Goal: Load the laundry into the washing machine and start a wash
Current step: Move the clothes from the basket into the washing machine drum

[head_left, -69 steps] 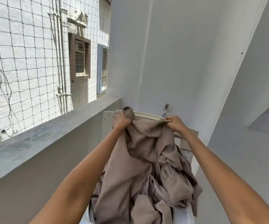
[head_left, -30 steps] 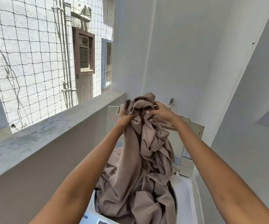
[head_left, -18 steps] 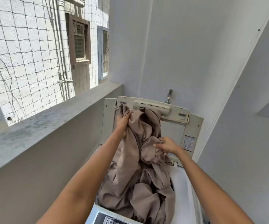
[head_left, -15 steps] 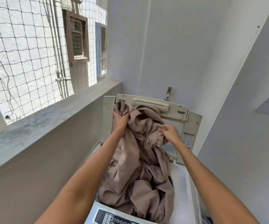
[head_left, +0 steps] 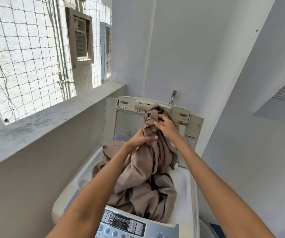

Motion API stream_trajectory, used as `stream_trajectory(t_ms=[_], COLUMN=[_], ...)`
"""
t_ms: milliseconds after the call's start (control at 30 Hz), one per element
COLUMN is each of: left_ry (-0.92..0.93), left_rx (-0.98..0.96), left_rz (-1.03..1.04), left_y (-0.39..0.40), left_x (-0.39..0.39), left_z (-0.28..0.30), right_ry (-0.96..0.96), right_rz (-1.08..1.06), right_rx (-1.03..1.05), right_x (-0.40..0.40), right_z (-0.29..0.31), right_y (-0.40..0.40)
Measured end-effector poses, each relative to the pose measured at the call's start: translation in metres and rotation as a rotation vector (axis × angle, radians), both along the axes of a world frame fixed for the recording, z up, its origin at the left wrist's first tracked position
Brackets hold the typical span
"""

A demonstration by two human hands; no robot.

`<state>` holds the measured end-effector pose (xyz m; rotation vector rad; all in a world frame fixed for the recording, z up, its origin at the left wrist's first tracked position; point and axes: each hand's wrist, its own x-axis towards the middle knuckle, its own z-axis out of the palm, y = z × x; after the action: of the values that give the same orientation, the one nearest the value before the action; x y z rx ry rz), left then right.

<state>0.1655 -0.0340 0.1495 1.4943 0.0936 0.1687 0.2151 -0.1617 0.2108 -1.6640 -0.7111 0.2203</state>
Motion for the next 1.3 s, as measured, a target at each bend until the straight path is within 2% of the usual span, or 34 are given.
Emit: stream_trajectory(t_ms=[67,133,200,300,333,400,433,500,600,633,733,867,967,1067,1200,1300], left_ry=[-0.046,-0.107,-0.134,-0.135,-0.141,-0.145,-0.143,-0.132,-0.059,-0.027,0.024,-0.009,0.034,0.048,0.085,0.039], left_rx=[-0.002,-0.118,-0.191,-0.240,-0.250,-0.273,-0.273,-0.251,-0.156,-0.129,-0.098,-0.063,0.022,0.083,0.151,0.183], left_rz=[0.240,0.426,0.502,0.565,0.593,0.633,0.648,0.684,0.747,0.763,0.788,0.795,0.750,0.678,0.638,0.638], left_y=[-0.012,-0.022,-0.027,-0.030,-0.030,-0.032,-0.033,-0.034,-0.037,-0.037,-0.035,-0.024,-0.013,-0.008,0.008,0.021], left_x=[-0.003,-0.009,-0.015,-0.031,-0.036,-0.045,-0.051,-0.060,-0.070,-0.072,-0.073,-0.069,-0.065,-0.062,-0.053,-0.045], left_z=[0.007,0.021,0.034,0.053,0.055,0.054,0.052,0.046,0.034,0.030,0.022,0.031,0.030,0.021,0.015,0.026], right_ry=[-0.006,-0.100,-0.130,-0.079,-0.018,0.018,0.006,0.074,0.306,0.298,0.065,-0.057,-0.158,-0.142,-0.163,-0.040], right_rz=[-0.055,-0.206,-0.247,0.036,0.058,-0.047,-0.138,-0.284,-0.349,-0.348,-0.366,-0.552,-0.618,-0.544,-0.354,-0.263], right_rx=[0.044,-0.065,-0.363,-0.779,-0.924,-1.136,-1.141,-0.967,-0.428,-0.339,-0.366,-0.024,-0.035,-0.229,-0.820,-1.148], right_x=[-0.007,-0.006,-0.007,-0.033,-0.046,-0.070,-0.079,-0.088,-0.078,-0.073,-0.056,-0.039,-0.035,-0.042,-0.055,-0.068], right_z=[-0.009,-0.024,-0.052,-0.113,-0.133,-0.169,-0.179,-0.174,-0.133,-0.115,-0.063,-0.004,0.003,-0.031,-0.100,-0.137], right_y=[-0.018,-0.047,-0.080,-0.109,-0.112,-0.115,-0.115,-0.108,-0.087,-0.080,-0.057,-0.046,-0.043,-0.043,-0.049,-0.058])
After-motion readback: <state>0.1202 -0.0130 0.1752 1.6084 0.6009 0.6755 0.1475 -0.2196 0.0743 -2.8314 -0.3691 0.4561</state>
